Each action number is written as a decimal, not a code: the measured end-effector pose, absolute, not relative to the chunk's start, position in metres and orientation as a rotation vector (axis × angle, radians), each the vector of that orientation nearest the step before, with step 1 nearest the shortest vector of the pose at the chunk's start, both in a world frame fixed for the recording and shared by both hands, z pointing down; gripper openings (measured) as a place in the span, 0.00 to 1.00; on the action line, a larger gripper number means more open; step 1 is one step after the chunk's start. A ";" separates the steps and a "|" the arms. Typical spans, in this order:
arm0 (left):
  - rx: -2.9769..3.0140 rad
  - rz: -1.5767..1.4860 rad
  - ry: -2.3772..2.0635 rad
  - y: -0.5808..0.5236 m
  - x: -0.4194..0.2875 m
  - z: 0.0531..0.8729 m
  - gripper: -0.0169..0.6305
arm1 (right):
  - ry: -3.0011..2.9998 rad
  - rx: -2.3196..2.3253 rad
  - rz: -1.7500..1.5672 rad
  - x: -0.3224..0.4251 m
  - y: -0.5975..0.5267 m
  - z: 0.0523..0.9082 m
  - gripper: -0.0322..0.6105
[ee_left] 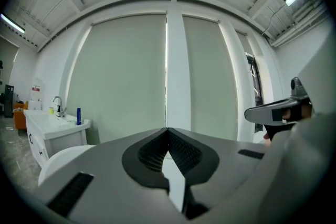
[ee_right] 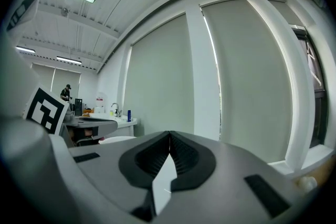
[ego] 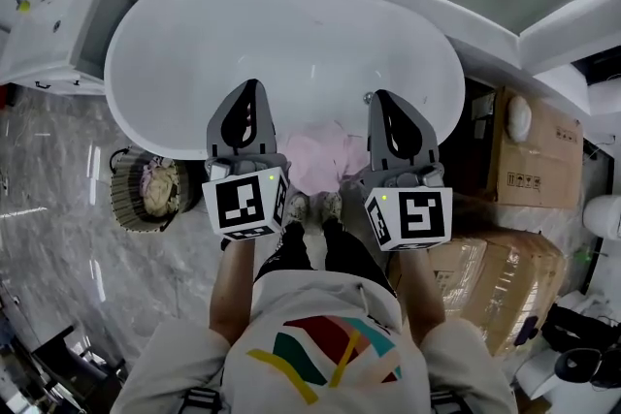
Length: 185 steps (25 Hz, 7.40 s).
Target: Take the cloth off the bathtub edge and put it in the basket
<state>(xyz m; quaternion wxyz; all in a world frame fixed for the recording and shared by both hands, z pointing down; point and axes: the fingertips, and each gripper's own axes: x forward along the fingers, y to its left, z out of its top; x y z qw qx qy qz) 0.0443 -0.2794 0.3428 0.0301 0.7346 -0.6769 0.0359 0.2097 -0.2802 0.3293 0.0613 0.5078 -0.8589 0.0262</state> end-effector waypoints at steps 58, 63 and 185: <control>2.677 1.332 -0.785 -0.245 0.095 0.672 0.46 | -2.132 0.587 0.150 0.200 -0.254 0.662 0.51; 2.598 1.593 -0.406 -0.209 0.098 0.731 0.47 | -2.027 0.427 0.046 0.206 -0.240 0.704 0.52; 2.297 0.137 -2.244 -0.229 0.081 0.204 0.13 | -2.772 1.298 -0.113 0.191 -0.250 0.219 0.13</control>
